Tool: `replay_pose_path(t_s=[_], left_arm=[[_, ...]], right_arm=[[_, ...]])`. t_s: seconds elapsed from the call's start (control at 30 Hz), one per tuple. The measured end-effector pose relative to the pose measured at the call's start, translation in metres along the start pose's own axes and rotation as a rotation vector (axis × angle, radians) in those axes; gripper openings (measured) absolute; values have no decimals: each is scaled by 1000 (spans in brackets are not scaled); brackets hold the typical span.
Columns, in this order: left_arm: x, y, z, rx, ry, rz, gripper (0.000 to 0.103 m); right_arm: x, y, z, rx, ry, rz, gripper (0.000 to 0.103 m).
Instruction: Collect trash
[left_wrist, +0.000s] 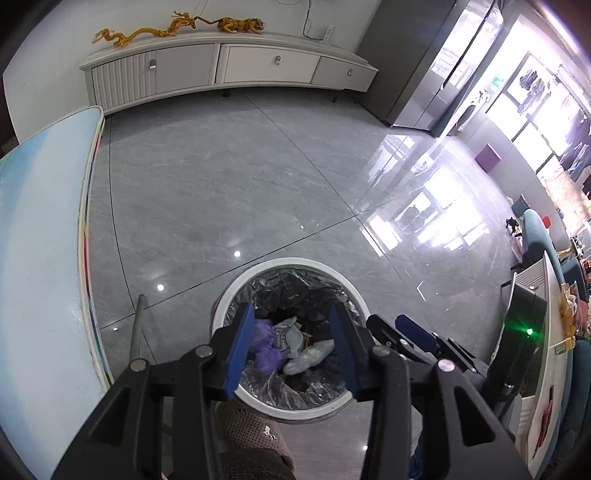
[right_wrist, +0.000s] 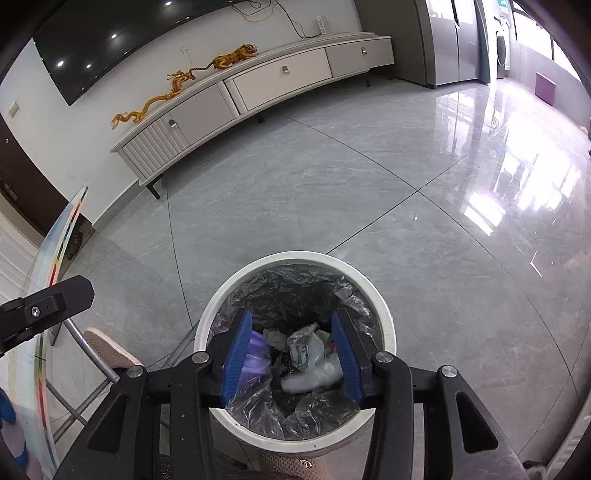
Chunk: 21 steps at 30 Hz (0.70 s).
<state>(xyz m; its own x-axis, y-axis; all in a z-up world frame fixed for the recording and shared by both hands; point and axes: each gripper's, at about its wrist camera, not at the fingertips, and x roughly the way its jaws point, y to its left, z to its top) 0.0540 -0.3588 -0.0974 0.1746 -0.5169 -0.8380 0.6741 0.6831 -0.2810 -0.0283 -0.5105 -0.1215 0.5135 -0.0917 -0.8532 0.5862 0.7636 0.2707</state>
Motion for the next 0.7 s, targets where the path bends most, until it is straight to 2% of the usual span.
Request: replay_pose_path(t_s=[0.17, 0.27, 0.37, 0.53, 0.7], left_arm=[[-11, -6, 1, 5, -36, 33, 43], [-27, -4, 1, 10, -86, 83, 57], [-49, 3, -4, 15, -163, 155, 62], [-86, 24, -18, -15, -267, 269, 71], [-126, 55, -35, -69, -350, 364, 72]], right_arm=[[-10, 1, 4, 3, -16, -7, 49], [-19, 11, 7, -12, -36, -4, 54], [-29, 25, 9, -34, -61, 7, 59], [-46, 63, 7, -89, -99, 41, 65], [-62, 106, -1, -164, -131, 66, 74]])
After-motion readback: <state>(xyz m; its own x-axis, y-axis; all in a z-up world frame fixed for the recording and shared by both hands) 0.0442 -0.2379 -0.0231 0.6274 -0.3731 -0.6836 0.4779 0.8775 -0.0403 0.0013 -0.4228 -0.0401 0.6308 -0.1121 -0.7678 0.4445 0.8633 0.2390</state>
